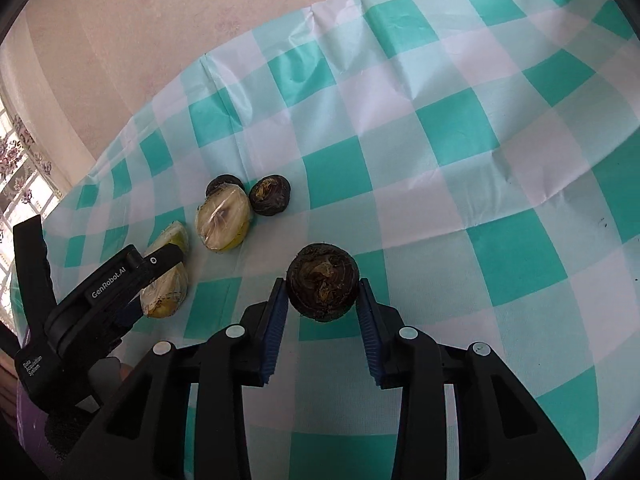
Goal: Organize fruits
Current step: 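Lift the pear half in the left gripper while the right gripper holds the dark fruit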
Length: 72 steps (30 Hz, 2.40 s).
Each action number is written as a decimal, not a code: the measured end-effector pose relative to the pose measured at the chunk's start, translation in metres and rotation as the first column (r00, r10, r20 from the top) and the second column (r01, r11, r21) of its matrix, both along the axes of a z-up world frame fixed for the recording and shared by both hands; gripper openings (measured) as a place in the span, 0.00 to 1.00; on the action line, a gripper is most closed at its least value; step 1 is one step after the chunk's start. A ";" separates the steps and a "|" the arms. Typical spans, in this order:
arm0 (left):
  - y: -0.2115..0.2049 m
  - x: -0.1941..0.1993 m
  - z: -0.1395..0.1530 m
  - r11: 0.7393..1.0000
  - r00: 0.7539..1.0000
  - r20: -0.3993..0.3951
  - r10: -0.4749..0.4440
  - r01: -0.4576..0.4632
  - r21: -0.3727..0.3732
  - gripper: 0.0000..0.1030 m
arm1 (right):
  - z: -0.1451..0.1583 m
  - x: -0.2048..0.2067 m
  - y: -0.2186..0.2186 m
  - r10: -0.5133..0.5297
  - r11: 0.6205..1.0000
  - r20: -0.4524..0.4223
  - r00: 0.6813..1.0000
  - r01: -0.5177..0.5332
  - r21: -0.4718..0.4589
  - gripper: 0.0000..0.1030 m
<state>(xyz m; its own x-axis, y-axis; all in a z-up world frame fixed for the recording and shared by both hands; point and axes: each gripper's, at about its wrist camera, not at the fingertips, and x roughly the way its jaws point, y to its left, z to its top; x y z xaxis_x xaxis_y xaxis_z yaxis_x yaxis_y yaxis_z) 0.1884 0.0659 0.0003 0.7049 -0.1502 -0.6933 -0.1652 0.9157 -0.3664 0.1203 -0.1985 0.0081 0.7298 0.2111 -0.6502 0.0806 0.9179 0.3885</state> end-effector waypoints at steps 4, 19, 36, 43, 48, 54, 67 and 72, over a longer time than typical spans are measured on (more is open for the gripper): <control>-0.007 0.007 -0.002 0.998 1.000 -0.025 -0.015 0.016 0.056 0.85 | 0.002 -0.015 -0.016 -0.041 0.997 0.041 0.998 0.039 0.064 0.34; -0.030 0.018 -0.001 0.973 0.996 -0.077 -0.052 0.067 0.219 0.60 | 0.005 -0.014 -0.008 0.010 0.999 0.083 0.997 -0.014 0.051 0.34; -0.011 -0.011 0.006 0.984 0.999 -0.042 0.029 -0.021 0.177 0.60 | 0.005 -0.014 -0.010 -0.003 0.998 0.082 0.997 -0.003 0.068 0.34; -0.037 -0.078 0.043 0.974 1.000 0.015 0.013 -0.016 0.224 0.60 | 0.005 -0.016 -0.011 -0.013 0.998 0.080 0.997 0.008 0.064 0.34; -0.051 -0.139 0.057 0.963 0.998 0.053 -0.029 0.014 0.271 0.60 | 0.006 -0.016 -0.007 0.000 0.999 0.080 0.997 -0.004 0.052 0.34; -0.045 -0.205 0.052 0.951 0.995 0.071 -0.065 0.040 0.307 0.60 | 0.004 -0.020 0.002 0.016 1.000 0.042 0.999 -0.016 0.013 0.34; -0.038 -0.275 0.038 0.939 0.985 0.104 -0.140 0.099 0.329 0.60 | 0.008 -0.089 0.040 0.048 0.997 0.043 0.998 -0.051 0.064 0.34; -0.030 -0.292 0.046 0.937 0.981 0.133 -0.138 0.086 0.338 0.60 | 0.012 -0.110 0.048 0.078 0.994 0.052 0.996 -0.082 0.072 0.34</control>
